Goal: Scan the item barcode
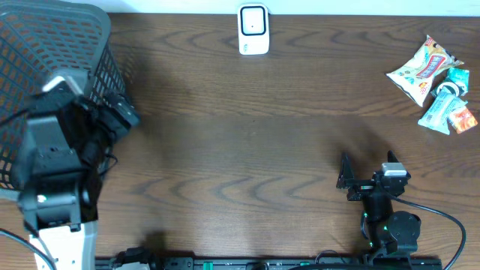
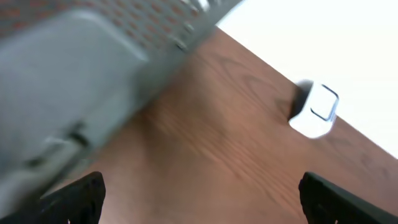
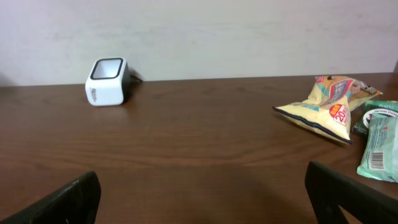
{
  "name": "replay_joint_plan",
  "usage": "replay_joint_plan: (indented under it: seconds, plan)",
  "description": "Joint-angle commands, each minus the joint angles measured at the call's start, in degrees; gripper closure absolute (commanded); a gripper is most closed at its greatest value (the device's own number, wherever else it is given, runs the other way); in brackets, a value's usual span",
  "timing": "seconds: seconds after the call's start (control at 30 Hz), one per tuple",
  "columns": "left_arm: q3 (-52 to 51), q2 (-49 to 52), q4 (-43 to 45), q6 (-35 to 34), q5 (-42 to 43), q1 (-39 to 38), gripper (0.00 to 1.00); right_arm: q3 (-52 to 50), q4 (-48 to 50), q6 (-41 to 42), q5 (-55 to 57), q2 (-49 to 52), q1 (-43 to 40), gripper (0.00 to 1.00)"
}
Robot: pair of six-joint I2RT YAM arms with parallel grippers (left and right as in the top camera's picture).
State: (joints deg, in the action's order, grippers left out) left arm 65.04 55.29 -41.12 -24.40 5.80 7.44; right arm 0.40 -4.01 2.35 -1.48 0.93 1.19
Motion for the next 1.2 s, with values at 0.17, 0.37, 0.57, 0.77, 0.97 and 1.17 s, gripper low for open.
replay_joint_plan:
  seconds: [0.17, 0.37, 0.57, 0.77, 0.97, 1.17]
  plan:
    - [-12.39, -7.04, 1.29, 3.39, 4.9, 0.2, 0.02, -0.07, -0.31, 0.57, 0.46, 0.0, -0.46, 0.01]
    - [-16.79, -10.71, 1.38, 3.39, 4.96, 0.07, 0.02, -0.07, -0.31, 0.57, 0.46, 0.0, -0.46, 0.01]
    - [-21.14, -16.24, 5.35, 6.56, 4.92, -0.28, 0.02, -0.07, -0.31, 0.57, 0.46, 0.0, -0.46, 0.01]
    - [-27.67, -23.15, 11.43, 7.3, 4.94, -0.28, 0.03, -0.07, -0.31, 0.57, 0.46, 0.0, -0.46, 0.01]
    - [-33.57, -31.45, 15.93, 10.03, 5.38, -0.28, 0.02, -0.07, -0.31, 0.57, 0.46, 0.0, -0.46, 0.01]
    - [-37.77, -37.81, 17.88, 10.45, 5.6, -0.28, 0.02, -0.07, -0.31, 0.57, 0.46, 0.0, -0.46, 0.01]
